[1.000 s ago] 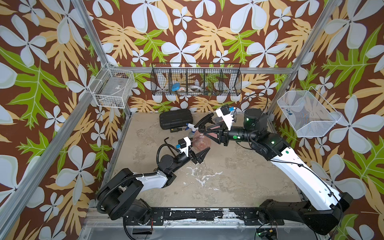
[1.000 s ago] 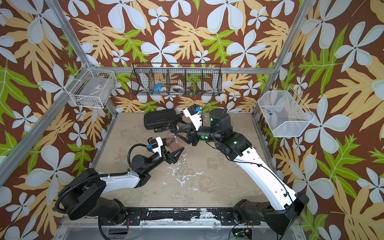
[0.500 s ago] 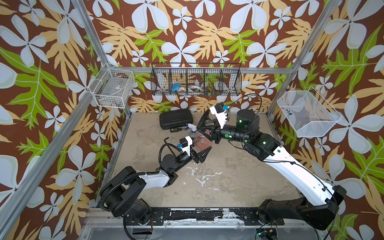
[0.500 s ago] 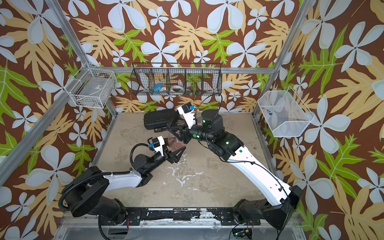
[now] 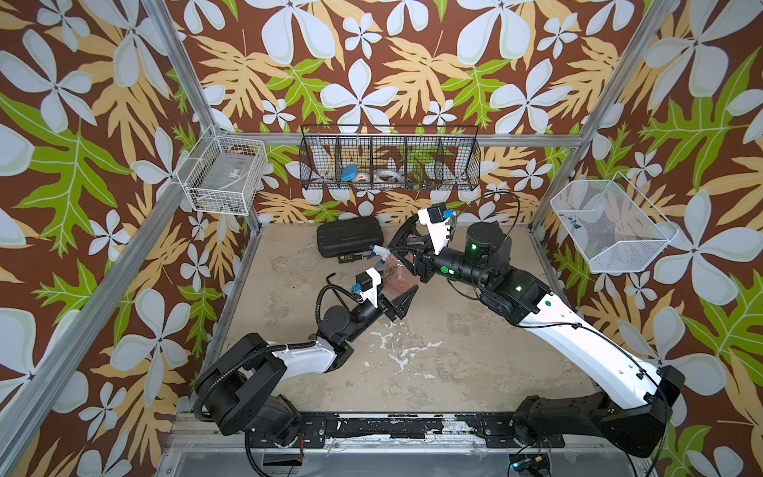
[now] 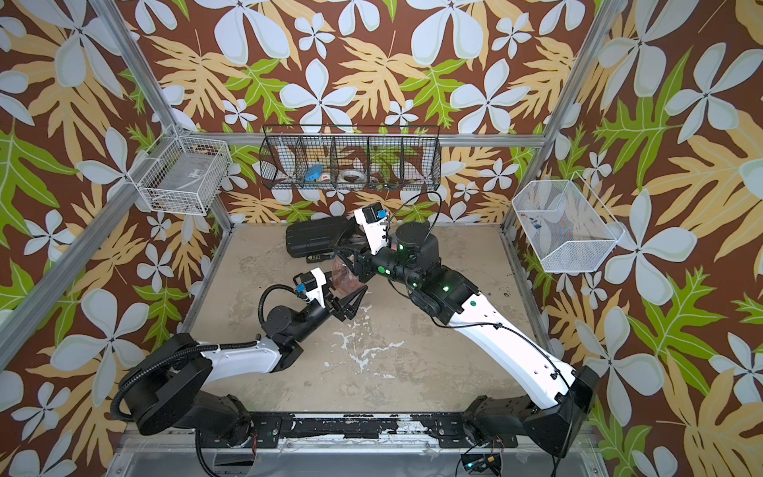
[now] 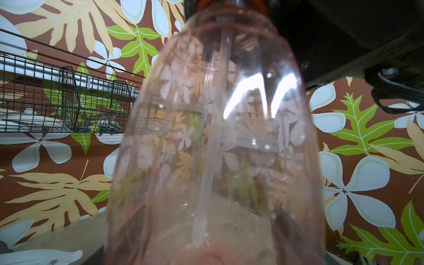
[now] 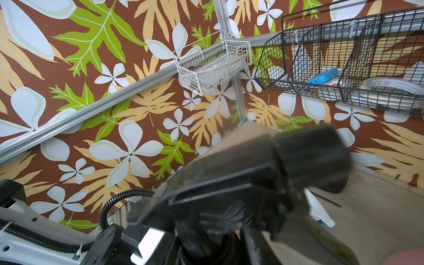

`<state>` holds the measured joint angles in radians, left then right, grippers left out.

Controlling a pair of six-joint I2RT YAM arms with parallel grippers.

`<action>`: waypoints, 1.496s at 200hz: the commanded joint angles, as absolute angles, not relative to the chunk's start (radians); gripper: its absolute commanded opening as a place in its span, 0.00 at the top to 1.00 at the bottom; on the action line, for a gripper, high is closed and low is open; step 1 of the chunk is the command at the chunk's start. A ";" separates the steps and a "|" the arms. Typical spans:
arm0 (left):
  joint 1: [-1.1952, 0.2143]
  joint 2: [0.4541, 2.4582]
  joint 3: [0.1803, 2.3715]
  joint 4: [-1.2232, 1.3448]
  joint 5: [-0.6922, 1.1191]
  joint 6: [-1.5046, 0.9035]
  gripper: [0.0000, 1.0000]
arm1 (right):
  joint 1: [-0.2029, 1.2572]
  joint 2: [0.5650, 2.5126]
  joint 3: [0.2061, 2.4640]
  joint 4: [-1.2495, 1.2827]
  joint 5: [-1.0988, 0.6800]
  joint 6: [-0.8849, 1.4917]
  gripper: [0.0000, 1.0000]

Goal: Attach spray nozzles to spray bottles
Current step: Screw the spray nozzle on the spray bottle, then place the spray bottle at the center of the board.

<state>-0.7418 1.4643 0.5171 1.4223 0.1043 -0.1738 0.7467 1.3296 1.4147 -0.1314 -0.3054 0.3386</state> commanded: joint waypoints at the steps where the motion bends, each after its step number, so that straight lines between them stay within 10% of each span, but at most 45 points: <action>1: -0.739 1.453 0.539 1.437 -0.124 -0.197 0.42 | 0.765 1.328 1.406 -0.199 -0.298 0.409 1.00; 99: -0.877 1.519 0.640 1.383 -0.602 0.041 0.41 | 0.811 1.329 1.350 -0.243 0.144 0.662 1.00; 168: -0.879 1.523 0.595 1.440 -0.542 0.044 0.29 | 0.813 1.292 1.323 -0.240 0.221 0.632 1.00; 203: -0.879 1.529 0.559 1.433 -0.493 0.022 0.01 | 0.813 1.281 1.298 -0.233 0.283 0.613 1.00; 299: -0.879 1.515 0.214 1.549 -0.376 -0.043 0.00 | 0.671 1.229 1.242 -0.252 0.449 0.488 1.00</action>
<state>-0.8799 1.5467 0.2695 1.4712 -0.4187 -0.0029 0.7483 1.2469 1.2755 -0.2329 0.3660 0.5423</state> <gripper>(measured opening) 0.996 0.330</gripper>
